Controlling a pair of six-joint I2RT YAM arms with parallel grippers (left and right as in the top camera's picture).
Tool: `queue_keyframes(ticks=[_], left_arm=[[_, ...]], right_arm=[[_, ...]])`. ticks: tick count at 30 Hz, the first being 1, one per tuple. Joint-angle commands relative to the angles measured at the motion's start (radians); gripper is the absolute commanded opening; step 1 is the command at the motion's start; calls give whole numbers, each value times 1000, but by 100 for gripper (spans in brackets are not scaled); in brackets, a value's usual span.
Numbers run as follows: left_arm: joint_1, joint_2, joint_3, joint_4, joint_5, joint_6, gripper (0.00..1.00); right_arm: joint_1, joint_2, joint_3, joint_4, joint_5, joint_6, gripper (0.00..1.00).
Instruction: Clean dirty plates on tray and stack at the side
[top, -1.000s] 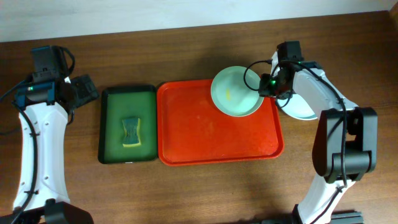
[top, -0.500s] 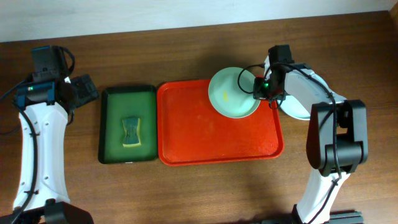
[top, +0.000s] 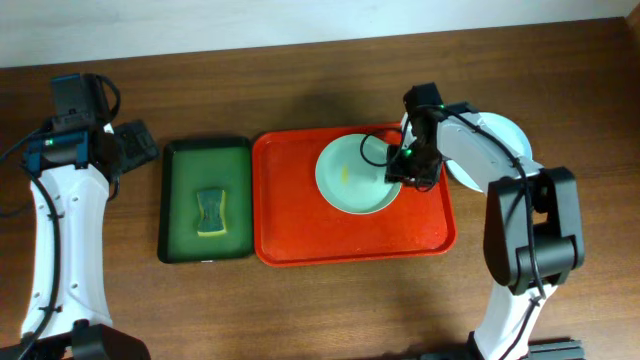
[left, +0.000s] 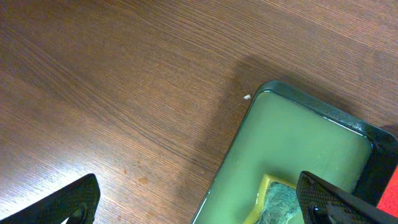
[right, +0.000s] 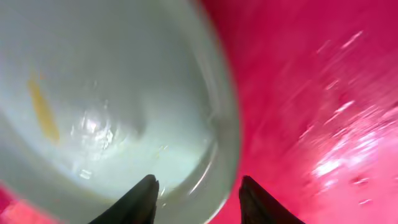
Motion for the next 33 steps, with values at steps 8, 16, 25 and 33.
queue_keyframes(ticks=[8, 16, 25, 33], left_arm=[[3, -8, 7, -1, -7, -14, 99], [3, -8, 7, -1, -7, -14, 99], [3, -8, 7, -1, -7, -14, 99], [3, -8, 7, -1, -7, -14, 99]], right_arm=[[4, -8, -16, 118, 118, -46, 27], [4, -7, -25, 100, 118, -47, 21], [8, -7, -81, 118, 58, -45, 4], [114, -7, -81, 57, 45, 16, 5]])
